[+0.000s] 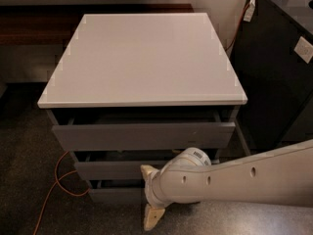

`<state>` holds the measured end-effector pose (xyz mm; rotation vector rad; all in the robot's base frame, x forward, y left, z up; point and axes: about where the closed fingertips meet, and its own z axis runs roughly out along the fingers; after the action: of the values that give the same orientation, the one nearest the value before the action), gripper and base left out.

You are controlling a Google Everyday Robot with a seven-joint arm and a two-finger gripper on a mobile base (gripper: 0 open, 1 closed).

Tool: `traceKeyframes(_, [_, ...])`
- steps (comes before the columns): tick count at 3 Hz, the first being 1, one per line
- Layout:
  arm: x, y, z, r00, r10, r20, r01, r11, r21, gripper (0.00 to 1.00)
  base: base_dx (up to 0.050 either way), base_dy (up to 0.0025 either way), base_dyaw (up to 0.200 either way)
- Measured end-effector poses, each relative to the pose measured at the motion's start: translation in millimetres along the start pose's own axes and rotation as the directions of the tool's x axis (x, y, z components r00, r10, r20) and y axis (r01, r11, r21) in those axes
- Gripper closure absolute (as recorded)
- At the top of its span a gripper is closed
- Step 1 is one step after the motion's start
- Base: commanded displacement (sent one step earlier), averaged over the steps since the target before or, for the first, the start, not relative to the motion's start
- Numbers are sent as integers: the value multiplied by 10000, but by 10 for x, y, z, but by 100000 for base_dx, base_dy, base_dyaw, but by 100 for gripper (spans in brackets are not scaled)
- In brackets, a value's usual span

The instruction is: Pick green can from middle drawer and place on counter

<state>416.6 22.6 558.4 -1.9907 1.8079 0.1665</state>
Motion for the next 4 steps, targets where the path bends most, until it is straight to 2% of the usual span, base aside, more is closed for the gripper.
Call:
traceKeyframes(2, [589, -312, 93, 9992, 49, -405, -4, 9941, 1086, 0, 0, 0, 0])
traceKeyframes(4, [919, -483, 399, 9989, 319, -347, -276, 9928, 1169, 0, 0, 0, 0])
